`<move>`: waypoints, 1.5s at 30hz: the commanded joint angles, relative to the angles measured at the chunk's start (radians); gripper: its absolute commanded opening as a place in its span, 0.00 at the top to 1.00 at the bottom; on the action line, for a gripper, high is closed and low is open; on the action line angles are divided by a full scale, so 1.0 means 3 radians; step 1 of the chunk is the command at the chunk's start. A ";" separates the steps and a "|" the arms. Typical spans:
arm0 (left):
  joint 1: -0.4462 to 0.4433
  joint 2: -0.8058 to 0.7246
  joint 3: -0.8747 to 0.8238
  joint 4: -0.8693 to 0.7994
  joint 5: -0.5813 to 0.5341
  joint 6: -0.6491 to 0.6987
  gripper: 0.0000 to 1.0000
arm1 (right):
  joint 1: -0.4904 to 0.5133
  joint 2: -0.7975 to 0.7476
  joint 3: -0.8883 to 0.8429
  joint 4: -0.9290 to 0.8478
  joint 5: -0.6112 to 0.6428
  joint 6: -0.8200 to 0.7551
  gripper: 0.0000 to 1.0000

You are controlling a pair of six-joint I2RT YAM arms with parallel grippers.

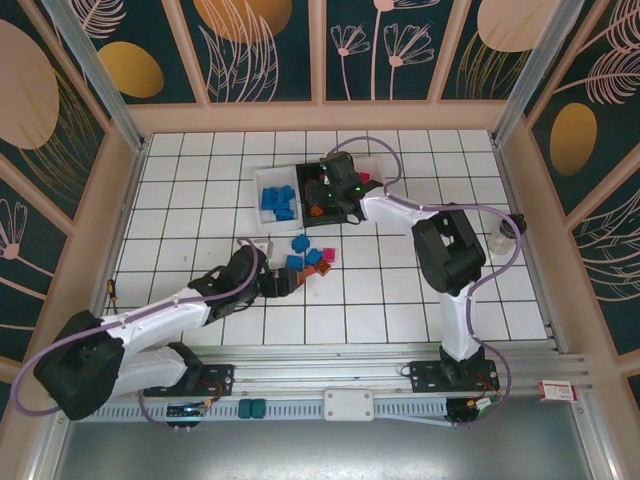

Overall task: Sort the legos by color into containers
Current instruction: Place the lego in the container, then pick up the lego from the middle-left of the table, then place the lego in the container.

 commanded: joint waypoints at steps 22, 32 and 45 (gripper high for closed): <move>-0.0504 0.1103 0.0538 0.0168 -0.0663 0.0449 0.48 | -0.0060 -0.1342 -0.1323 0.0601 -0.0112 0.0210 0.43; -0.0503 0.0797 0.0319 0.0210 -0.0556 0.0330 0.83 | -0.0075 -0.1477 -0.1493 0.0648 -0.0096 0.0244 0.44; -0.0223 0.0869 0.1530 -0.0164 -0.0628 0.0496 0.88 | -0.0044 -0.2093 -0.2397 0.0850 -0.0181 0.0445 0.44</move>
